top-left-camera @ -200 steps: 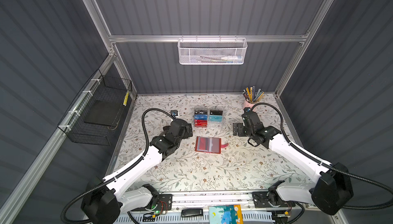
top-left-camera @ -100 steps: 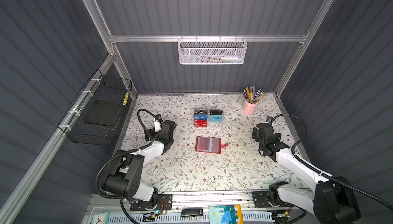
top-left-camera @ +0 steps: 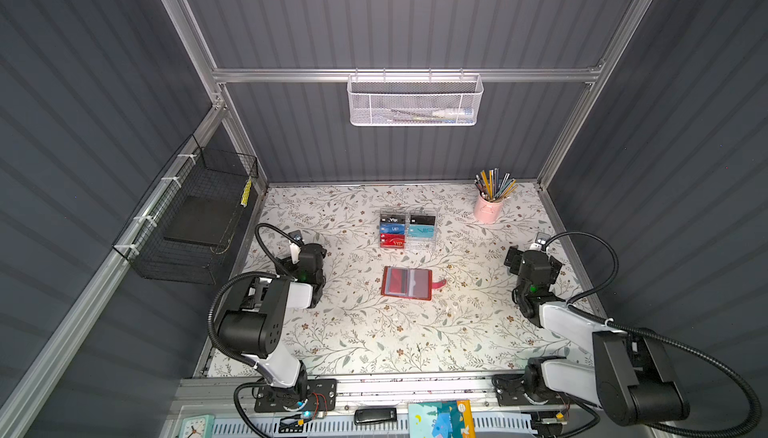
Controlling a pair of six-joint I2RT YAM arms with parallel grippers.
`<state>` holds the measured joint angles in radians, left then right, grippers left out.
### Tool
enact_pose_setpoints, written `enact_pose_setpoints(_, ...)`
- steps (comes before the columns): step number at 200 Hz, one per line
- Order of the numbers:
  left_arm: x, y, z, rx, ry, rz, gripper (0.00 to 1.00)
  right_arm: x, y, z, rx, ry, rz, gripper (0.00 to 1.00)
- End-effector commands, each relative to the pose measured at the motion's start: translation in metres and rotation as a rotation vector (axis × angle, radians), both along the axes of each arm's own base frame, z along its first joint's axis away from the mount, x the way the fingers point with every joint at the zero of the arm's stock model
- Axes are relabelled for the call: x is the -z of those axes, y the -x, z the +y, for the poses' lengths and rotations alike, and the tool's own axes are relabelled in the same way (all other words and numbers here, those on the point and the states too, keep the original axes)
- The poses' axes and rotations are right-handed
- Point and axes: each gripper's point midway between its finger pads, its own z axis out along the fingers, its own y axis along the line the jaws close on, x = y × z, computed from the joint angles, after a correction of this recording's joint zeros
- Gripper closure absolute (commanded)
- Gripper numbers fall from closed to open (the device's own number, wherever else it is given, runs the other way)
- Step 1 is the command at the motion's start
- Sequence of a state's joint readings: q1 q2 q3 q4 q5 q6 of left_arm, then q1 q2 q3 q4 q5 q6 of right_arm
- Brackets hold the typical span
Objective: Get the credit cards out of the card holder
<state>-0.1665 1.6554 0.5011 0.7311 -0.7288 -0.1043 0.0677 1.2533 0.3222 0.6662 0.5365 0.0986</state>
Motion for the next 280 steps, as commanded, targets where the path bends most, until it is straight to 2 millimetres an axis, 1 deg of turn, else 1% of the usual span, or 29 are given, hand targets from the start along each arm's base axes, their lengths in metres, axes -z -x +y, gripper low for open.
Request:
enact_pose_setpoints(1,-0.011,-0.014,-0.015,0.104,0.020,-0.071,0.00,-0.020,-0.014,0.005,-0.060,-0.020,-0.148,0.01)
enact_pose_setpoints(10,-0.008,-0.014,-0.022,0.157,0.031,-0.064,0.00,-0.016,-0.015,0.008,-0.077,-0.018,-0.159,0.01)
enact_pose_setpoints(20,-0.003,-0.019,-0.034,0.234,0.035,-0.052,0.00,-0.015,-0.017,0.010,-0.095,-0.008,-0.178,0.01)
enact_pose_setpoints(26,0.005,-0.020,-0.039,0.276,0.052,-0.037,0.00,-0.015,-0.019,0.013,-0.117,-0.003,-0.181,0.01)
enact_pose_setpoints(28,0.007,-0.020,-0.038,0.280,0.062,-0.043,0.00,-0.014,-0.019,0.015,-0.127,-0.004,-0.175,0.01)
enact_pose_setpoints(35,0.002,-0.020,-0.029,0.258,0.061,-0.096,0.00,-0.011,-0.021,0.018,-0.148,-0.013,-0.152,0.01)
enact_pose_setpoints(47,0.008,-0.016,-0.025,0.236,0.099,-0.055,0.00,-0.010,-0.025,0.019,-0.160,-0.014,-0.146,0.01)
enact_pose_setpoints(55,0.003,-0.019,-0.024,0.245,0.080,-0.095,0.00,-0.010,-0.027,0.022,-0.175,-0.011,-0.147,0.01)
enact_pose_setpoints(72,0.008,-0.018,-0.025,0.241,0.094,-0.057,0.00,-0.004,-0.031,0.027,-0.221,-0.032,-0.119,0.01)
enact_pose_setpoints(78,0.005,-0.020,-0.025,0.243,0.084,-0.077,0.00,0.007,-0.032,0.024,-0.213,-0.051,-0.093,0.01)
enact_pose_setpoints(87,0.006,-0.019,-0.024,0.238,0.087,-0.074,0.00,0.001,-0.035,0.020,-0.212,-0.047,-0.150,0.01)
enact_pose_setpoints(97,0.007,-0.018,-0.024,0.236,0.088,-0.069,0.00,0.007,-0.033,0.018,-0.206,-0.086,-0.087,0.01)
enact_pose_setpoints(102,0.005,-0.019,-0.024,0.239,0.083,-0.078,0.00,0.009,-0.032,0.017,-0.206,-0.092,-0.089,0.01)
enact_pose_setpoints(109,0.005,-0.019,-0.024,0.240,0.083,-0.078,0.00,0.004,-0.032,0.016,-0.205,-0.079,-0.137,0.01)
enact_pose_setpoints(115,0.006,-0.019,-0.024,0.238,0.084,-0.072,0.00,0.003,-0.033,0.015,-0.206,-0.076,-0.144,0.01)
enact_pose_setpoints(127,0.005,-0.019,-0.024,0.239,0.083,-0.077,0.00,0.007,-0.032,0.016,-0.204,-0.094,-0.100,0.01)
enact_pose_setpoints(142,0.005,-0.019,-0.024,0.239,0.083,-0.077,0.00,0.004,-0.033,0.016,-0.207,-0.079,-0.137,0.01)
enact_pose_setpoints(156,0.005,-0.019,-0.024,0.239,0.083,-0.077,0.00,0.006,-0.032,0.016,-0.204,-0.090,-0.113,0.01)
enact_pose_setpoints(177,0.005,-0.020,-0.024,0.239,0.083,-0.077,0.00,0.004,-0.033,0.016,-0.207,-0.082,-0.132,0.01)
enact_pose_setpoints(280,0.006,-0.021,-0.025,0.242,0.084,-0.071,0.00,0.005,-0.032,0.016,-0.206,-0.085,-0.124,0.01)
